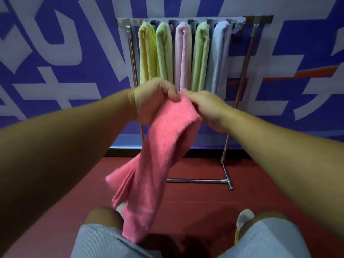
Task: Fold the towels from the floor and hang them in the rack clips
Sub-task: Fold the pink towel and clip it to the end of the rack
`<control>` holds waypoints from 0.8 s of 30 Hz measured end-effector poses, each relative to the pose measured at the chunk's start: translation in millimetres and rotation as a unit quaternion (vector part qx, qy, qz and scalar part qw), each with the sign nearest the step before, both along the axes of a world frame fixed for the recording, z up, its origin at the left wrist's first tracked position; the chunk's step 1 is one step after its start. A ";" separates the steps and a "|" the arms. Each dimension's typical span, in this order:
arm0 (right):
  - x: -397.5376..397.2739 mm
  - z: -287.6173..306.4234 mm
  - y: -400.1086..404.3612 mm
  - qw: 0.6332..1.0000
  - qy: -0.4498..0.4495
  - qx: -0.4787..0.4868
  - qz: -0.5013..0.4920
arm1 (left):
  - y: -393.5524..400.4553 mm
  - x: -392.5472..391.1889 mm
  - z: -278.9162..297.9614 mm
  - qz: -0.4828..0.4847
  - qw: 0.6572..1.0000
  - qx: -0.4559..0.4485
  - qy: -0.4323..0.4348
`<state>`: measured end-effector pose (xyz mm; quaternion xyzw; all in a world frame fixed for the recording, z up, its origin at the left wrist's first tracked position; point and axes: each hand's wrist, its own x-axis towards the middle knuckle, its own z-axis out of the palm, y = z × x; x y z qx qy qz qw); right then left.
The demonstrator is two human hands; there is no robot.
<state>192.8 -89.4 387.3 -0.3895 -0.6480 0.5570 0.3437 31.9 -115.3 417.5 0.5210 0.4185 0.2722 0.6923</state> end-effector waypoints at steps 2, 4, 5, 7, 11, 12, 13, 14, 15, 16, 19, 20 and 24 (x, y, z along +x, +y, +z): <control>1.0 7.0 2.8 0.999 -0.002 0.000 0.039 | 6.7 -6.6 14.8 -0.008 1.000 -0.003 0.013; 0.9 15.1 5.4 0.998 0.008 0.019 0.058 | 12.3 -12.1 27.3 -0.031 0.999 -0.009 0.028; 1.0 19.4 7.7 0.998 0.022 0.025 0.055 | 14.9 -12.5 33.6 -0.037 0.998 -0.005 0.044; 5.4 28.6 13.2 0.996 0.070 0.019 0.047 | 18.5 -9.2 46.5 -0.027 0.995 0.012 0.093; 35.1 48.8 38.1 0.995 0.087 0.033 0.019 | 38.8 0.4 54.6 0.017 0.979 0.098 0.178; 44.6 53.6 44.3 0.997 0.065 0.044 0.010 | 48.1 3.7 54.8 0.031 0.974 0.129 0.186; 54.8 56.9 52.1 0.998 0.040 0.054 0.007 | 57.3 8.3 55.6 0.044 0.967 0.159 0.192; 64.2 59.5 59.6 0.998 0.012 0.062 0.003 | 66.4 14.3 56.5 0.048 0.962 0.183 0.198; 73.9 61.6 67.9 0.997 -0.020 0.069 -0.001 | 76.2 21.5 57.4 0.039 0.959 0.195 0.203; 83.5 63.5 76.3 0.996 -0.049 0.070 -0.010 | 87.4 29.5 56.6 0.025 0.958 0.197 0.205; 108.5 67.7 103.4 0.996 -0.050 0.049 -0.049 | 122.0 61.6 50.0 0.002 0.963 0.194 0.186; 115.2 69.9 110.9 0.997 -0.020 0.031 -0.064 | 133.9 73.6 49.4 0.004 0.965 0.195 0.173; 148.4 75.0 146.4 0.993 -0.034 0.059 -0.093 | 176.3 120.0 52.5 0.013 0.959 0.227 0.171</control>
